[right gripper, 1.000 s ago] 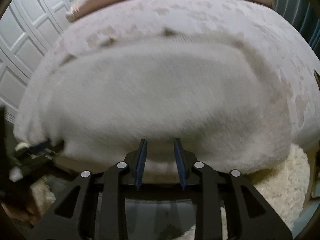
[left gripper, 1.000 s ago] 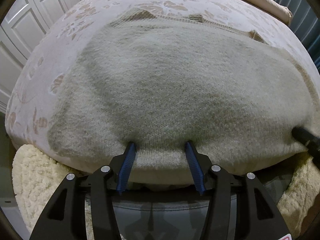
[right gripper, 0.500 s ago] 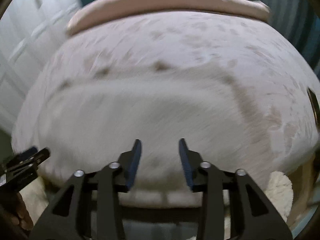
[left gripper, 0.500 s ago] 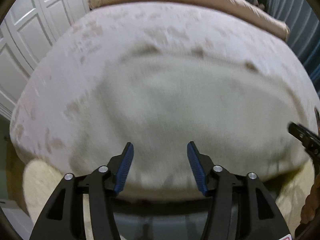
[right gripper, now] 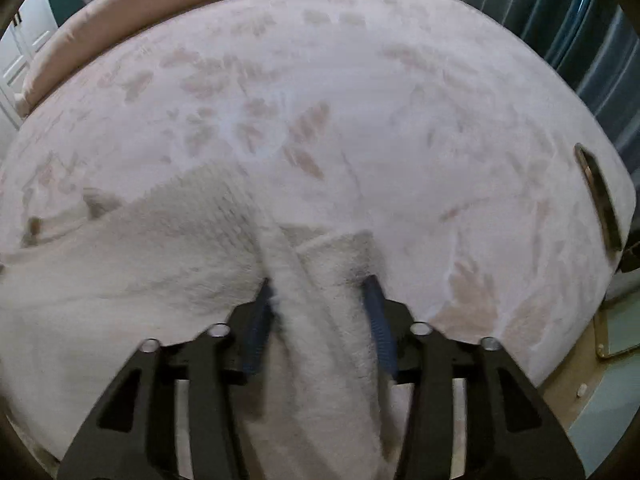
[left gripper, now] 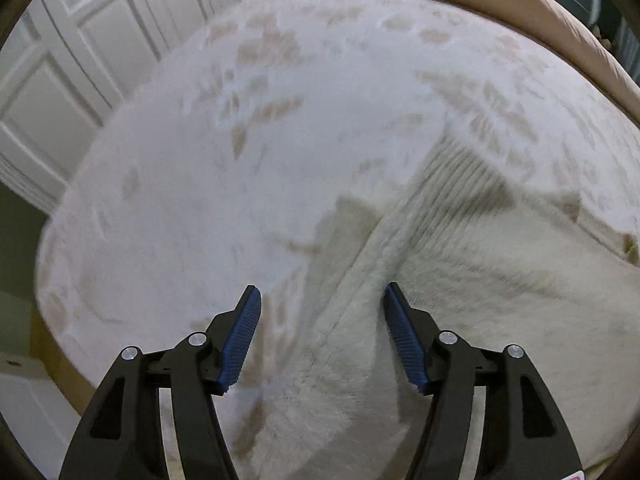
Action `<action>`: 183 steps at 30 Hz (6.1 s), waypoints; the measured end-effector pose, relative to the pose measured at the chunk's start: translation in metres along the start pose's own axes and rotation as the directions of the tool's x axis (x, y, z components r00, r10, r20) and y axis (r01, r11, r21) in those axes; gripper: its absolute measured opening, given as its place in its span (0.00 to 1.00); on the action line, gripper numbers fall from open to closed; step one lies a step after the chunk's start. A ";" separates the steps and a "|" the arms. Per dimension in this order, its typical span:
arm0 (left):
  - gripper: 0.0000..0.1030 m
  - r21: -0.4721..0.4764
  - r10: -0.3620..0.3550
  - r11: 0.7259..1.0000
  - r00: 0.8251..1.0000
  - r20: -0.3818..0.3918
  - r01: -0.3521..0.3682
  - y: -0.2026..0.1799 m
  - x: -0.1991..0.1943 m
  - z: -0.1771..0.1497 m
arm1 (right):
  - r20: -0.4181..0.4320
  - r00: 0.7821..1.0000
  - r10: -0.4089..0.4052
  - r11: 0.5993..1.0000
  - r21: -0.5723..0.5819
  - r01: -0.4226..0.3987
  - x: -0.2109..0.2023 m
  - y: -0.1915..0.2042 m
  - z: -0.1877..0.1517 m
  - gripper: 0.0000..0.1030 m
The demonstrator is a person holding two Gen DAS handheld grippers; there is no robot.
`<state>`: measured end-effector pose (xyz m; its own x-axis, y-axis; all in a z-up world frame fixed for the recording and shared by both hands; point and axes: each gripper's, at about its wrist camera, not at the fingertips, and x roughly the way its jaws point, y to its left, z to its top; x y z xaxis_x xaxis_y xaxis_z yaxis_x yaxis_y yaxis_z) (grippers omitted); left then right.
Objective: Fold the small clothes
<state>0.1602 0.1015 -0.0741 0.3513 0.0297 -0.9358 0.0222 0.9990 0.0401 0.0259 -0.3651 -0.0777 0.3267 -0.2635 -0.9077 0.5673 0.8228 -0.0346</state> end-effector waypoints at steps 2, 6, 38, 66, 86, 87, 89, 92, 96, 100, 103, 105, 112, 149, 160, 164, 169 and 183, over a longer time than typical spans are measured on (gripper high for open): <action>0.71 -0.032 0.000 0.999 1.000 0.020 0.000 0.006 0.000 -0.003 | 0.004 1.000 -0.014 1.000 0.023 0.014 -0.006 0.000 0.002 0.52; 0.70 -0.072 -0.030 0.997 0.999 0.011 0.031 0.014 -0.014 -0.003 | 0.085 0.996 0.025 0.999 0.025 -0.027 -0.050 0.023 0.002 0.51; 0.11 -0.195 -0.425 0.886 0.905 0.017 0.420 0.033 -0.066 -0.059 | -0.030 0.950 0.311 0.896 -0.325 -0.303 -0.097 0.176 -0.092 0.58; 0.73 0.396 -0.554 0.736 0.825 -0.112 0.549 -0.243 -0.166 -0.124 | 0.113 0.933 0.340 0.916 0.183 -0.356 -0.133 -0.090 -0.124 0.64; 0.73 0.261 -0.326 0.912 0.945 -0.009 0.317 -0.120 -0.140 -0.142 | -0.062 0.822 0.567 0.822 -0.028 -0.569 -0.127 0.070 -0.050 0.17; 0.73 0.264 -0.327 0.911 0.945 0.000 0.315 -0.121 -0.145 -0.141 | -0.003 0.779 0.627 0.778 -0.040 -0.627 -0.146 0.062 -0.045 0.17; 0.73 0.266 -0.336 0.909 0.942 0.011 0.322 -0.120 -0.151 -0.140 | 0.193 0.574 0.796 0.600 -0.119 -0.791 -0.202 0.027 -0.041 0.17; 0.73 0.255 -0.355 0.903 0.935 -0.015 0.347 -0.124 -0.147 -0.141 | 0.294 0.543 0.787 0.599 -0.150 -0.787 -0.209 -0.014 -0.052 0.17; 0.72 0.265 -0.368 0.891 0.928 -0.052 0.368 -0.139 -0.141 -0.141 | -0.017 0.928 0.372 0.928 0.026 -0.372 -0.079 -0.045 -0.076 0.17; 0.72 0.287 -0.377 0.879 0.923 -0.071 0.381 -0.159 -0.143 -0.142 | 0.017 0.881 0.472 0.867 0.171 -0.468 -0.075 -0.067 -0.085 0.17; 0.73 0.312 -0.397 0.864 0.916 -0.060 0.395 -0.175 -0.151 -0.138 | 0.102 0.834 0.542 0.823 0.137 -0.552 -0.107 -0.060 -0.073 0.17; 0.73 0.329 -0.407 0.856 0.912 -0.049 0.399 -0.187 -0.155 -0.133 | 0.169 0.769 0.617 0.768 0.085 -0.635 -0.129 -0.054 -0.067 0.17; 0.72 0.326 -0.383 0.869 0.923 -0.032 0.372 -0.207 -0.155 -0.120 | -0.020 0.925 0.380 0.924 -0.019 -0.381 -0.071 -0.030 -0.066 0.17; 0.73 0.292 -0.393 0.876 0.919 -0.032 0.384 -0.214 -0.138 -0.105 | 0.046 0.938 0.344 0.933 0.092 -0.347 -0.099 -0.050 -0.056 0.52; 0.73 0.348 -0.320 0.884 0.947 -0.042 0.314 -0.245 -0.123 -0.119 | 0.095 0.913 0.397 0.912 0.073 -0.404 -0.091 -0.059 -0.042 0.16; 0.73 0.342 -0.294 0.891 0.954 -0.065 0.298 -0.246 -0.110 -0.122 | 0.048 0.941 0.335 0.936 0.093 -0.338 -0.070 -0.068 -0.055 0.17; 0.76 0.367 -0.257 0.893 0.965 -0.059 0.261 -0.253 -0.100 -0.127 | 0.004 0.945 0.327 0.937 0.132 -0.324 -0.059 -0.070 -0.059 0.22; 0.78 0.379 -0.236 0.895 0.971 -0.040 0.233 -0.257 -0.102 -0.133 | -0.035 0.967 0.253 0.967 -0.010 -0.254 -0.070 -0.037 -0.096 0.24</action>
<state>-0.0062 -0.1534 -0.0357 0.2984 -0.2057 -0.9320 0.4566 0.8883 -0.0498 -0.0904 -0.3291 -0.0528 0.4329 -0.0287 -0.9010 0.4585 0.8676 0.1926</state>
